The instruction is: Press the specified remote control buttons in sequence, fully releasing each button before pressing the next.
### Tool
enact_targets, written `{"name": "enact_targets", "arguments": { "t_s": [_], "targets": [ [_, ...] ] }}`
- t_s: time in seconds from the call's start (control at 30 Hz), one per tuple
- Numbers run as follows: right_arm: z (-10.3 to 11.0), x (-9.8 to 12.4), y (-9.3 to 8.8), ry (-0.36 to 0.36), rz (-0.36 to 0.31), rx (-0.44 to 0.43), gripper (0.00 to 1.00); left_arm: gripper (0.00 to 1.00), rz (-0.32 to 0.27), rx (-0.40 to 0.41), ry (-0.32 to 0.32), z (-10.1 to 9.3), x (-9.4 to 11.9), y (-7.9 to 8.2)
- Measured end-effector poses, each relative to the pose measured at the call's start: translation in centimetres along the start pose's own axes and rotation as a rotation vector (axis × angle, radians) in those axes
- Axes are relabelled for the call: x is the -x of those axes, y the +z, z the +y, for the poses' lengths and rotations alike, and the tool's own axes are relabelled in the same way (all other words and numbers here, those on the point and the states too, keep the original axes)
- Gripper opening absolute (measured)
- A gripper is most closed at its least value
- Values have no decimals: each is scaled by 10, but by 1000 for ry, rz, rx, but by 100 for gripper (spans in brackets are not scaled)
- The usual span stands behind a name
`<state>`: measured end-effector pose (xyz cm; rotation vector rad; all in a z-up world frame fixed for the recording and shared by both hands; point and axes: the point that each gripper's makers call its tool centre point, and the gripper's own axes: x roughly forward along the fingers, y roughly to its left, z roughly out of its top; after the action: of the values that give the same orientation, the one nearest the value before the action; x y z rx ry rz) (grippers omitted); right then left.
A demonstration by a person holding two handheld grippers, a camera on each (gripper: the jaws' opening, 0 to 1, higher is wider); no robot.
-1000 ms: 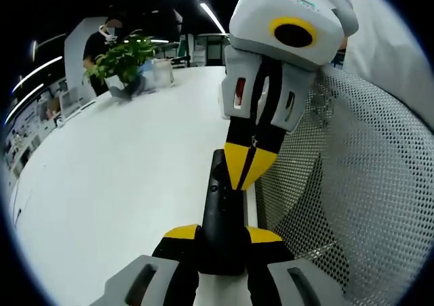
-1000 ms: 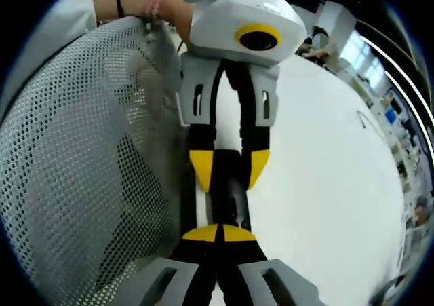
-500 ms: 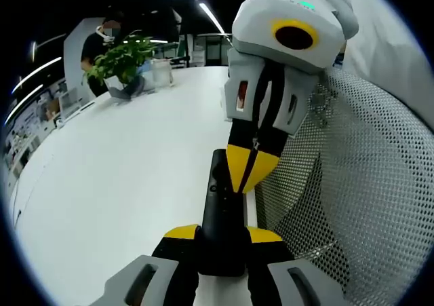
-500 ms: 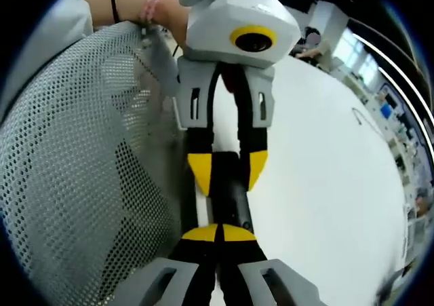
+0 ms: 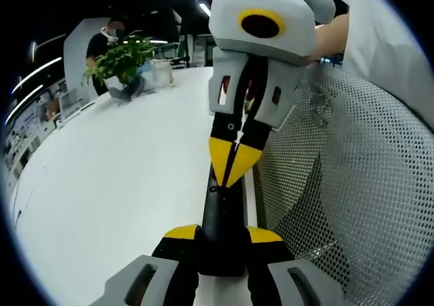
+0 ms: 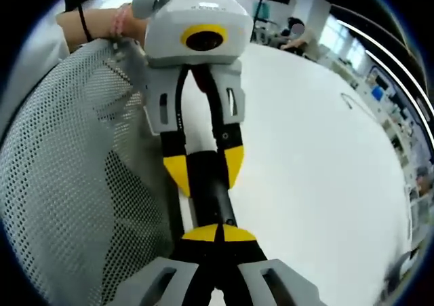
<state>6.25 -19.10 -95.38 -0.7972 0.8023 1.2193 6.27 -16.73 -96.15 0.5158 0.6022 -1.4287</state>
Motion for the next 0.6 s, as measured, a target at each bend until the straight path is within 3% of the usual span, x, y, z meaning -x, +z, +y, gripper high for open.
{"name": "enact_targets", "arguments": {
  "t_s": [0.3, 0.5, 0.6],
  "targets": [
    [-2, -3, 2, 24, 47, -23, 0, 25, 0, 3, -2, 0, 0, 1],
    [-2, -5, 2, -54, 73, 87, 0, 25, 4, -3, 1, 1, 0, 1],
    [-4, -4, 2, -60, 61, 57, 0, 25, 5, -2, 2, 2, 0, 1]
  ]
}}
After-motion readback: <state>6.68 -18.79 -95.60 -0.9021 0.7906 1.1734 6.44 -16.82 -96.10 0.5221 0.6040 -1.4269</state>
